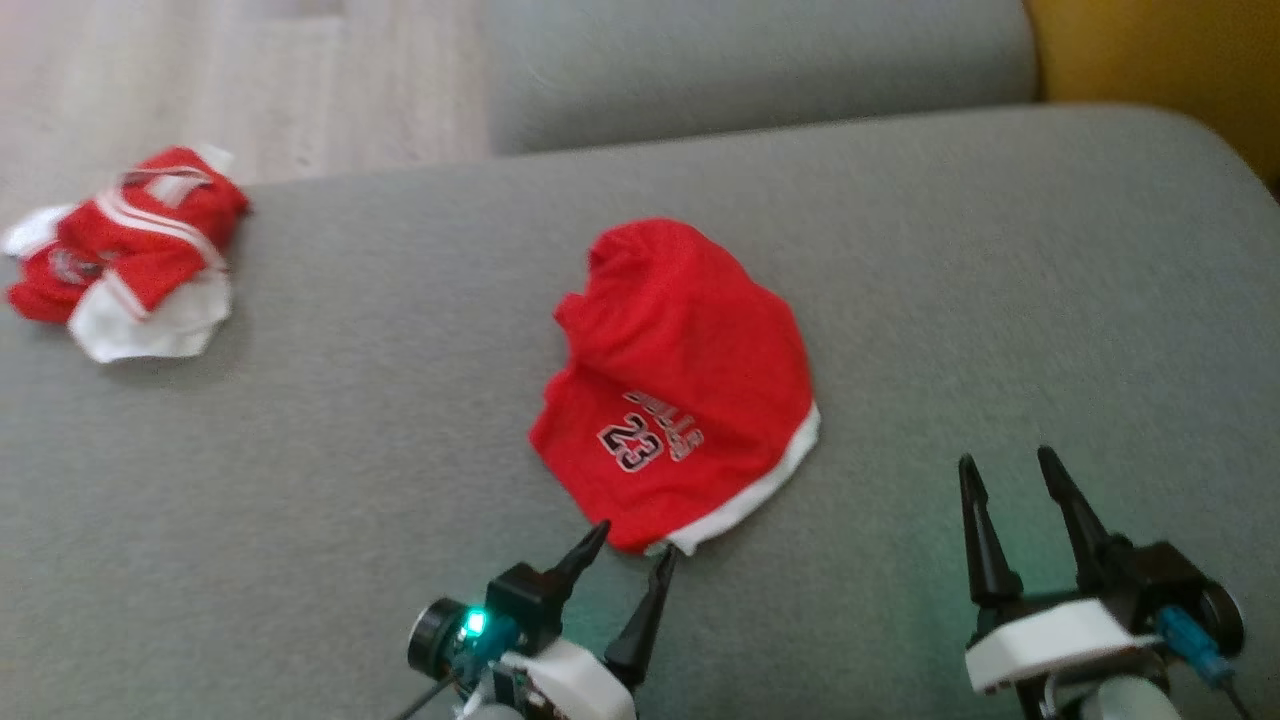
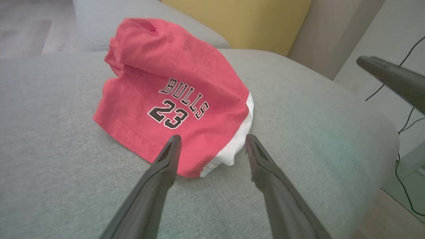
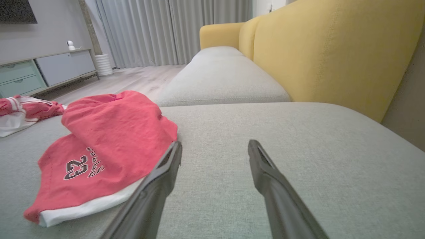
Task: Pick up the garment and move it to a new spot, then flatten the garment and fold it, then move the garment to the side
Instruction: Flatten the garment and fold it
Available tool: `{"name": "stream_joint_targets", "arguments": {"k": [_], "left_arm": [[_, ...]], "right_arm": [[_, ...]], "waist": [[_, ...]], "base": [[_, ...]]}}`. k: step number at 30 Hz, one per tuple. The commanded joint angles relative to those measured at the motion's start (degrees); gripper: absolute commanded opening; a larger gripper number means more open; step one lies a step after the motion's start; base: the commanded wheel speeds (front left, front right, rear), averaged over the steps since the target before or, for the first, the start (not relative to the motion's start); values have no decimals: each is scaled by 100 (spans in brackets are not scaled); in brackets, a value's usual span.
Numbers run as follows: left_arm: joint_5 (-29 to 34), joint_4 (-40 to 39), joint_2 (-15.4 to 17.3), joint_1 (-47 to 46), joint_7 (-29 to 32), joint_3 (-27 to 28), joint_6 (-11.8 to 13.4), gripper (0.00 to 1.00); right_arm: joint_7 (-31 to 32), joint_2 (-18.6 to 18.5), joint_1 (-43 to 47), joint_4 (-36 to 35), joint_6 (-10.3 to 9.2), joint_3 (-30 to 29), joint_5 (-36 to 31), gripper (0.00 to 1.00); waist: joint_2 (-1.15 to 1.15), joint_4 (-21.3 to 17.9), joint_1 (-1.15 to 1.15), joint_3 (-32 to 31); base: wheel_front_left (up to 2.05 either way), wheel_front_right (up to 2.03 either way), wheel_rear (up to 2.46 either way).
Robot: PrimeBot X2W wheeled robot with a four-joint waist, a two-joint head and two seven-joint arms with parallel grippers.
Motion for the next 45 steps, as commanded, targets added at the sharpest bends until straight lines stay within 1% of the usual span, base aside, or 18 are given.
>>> {"name": "stream_joint_targets", "arguments": {"k": [1,6,10,11,12,13,18,22,25,29,33,37,40,43,44,45], "left_arm": [[48,92,-43,-404,-30,123,-27,100],[106,869,-115,-836,-9,28,-54,100],[205,1295,-131,-1045,59,-42,33,100],[186,1508,-147,-1133,116,-69,26,49],[154,1582,-157,-1159,132,-78,5,19],[138,1640,-165,-1182,131,-97,-12,0],[140,1836,-184,-1237,-30,-171,6,0],[153,1745,-110,-1256,-359,-69,180,0],[117,1536,91,-1195,-496,96,353,0],[20,1245,468,-998,-543,331,552,0],[-91,1023,873,-769,-504,583,786,0],[-215,925,1191,-532,-430,797,985,0],[-314,871,1311,-370,-401,909,1086,0],[-382,808,1335,-259,-398,945,1121,0],[-401,784,1328,-233,-402,950,1127,10],[-419,755,1318,-211,-419,953,1124,25]], "right_arm": [[-63,-40,-346,-159,43,164,-24,100],[-63,-40,-392,-221,43,194,-34,100],[-63,-40,-367,-252,43,187,-28,100],[-63,-40,-346,-269,43,177,-18,100],[-63,-40,-335,-275,43,170,-15,100],[-63,-40,-323,-279,43,154,-11,100],[-63,-40,-242,-275,43,97,17,100],[-63,-40,-161,-257,43,57,53,100],[-63,-40,-82,-234,43,17,66,100],[-63,-40,28,-213,43,6,90,100],[-63,-40,70,-212,43,27,107,100],[-63,-40,54,-175,43,42,105,100],[-63,-40,26,-123,43,55,93,100],[-63,-40,9,-69,43,49,74,100],[-63,-40,9,-57,43,48,67,100],[-63,-40,10,-48,43,50,61,100]], "waist": [[0,-312,-1,268],[0,-634,-1,458],[0,-748,-1,500],[0,-782,-1,509],[0,-785,-1,508],[0,-776,-1,498],[0,-617,-1,362],[0,-378,-1,170],[0,-187,-1,34],[0,17,-1,-119],[0,102,-1,-166],[0,141,-1,-161],[0,145,-1,-142],[0,145,-1,-128],[0,143,-1,-126],[0,139,-1,-127]], "base": [[0,0,0],[0,0,0],[0,0,0],[0,0,0],[0,0,0],[0,0,0],[0,0,0],[0,0,0],[0,0,0],[0,0,0],[0,0,0],[0,0,0],[0,0,0],[0,0,0],[0,0,0],[0,0,0]]}}
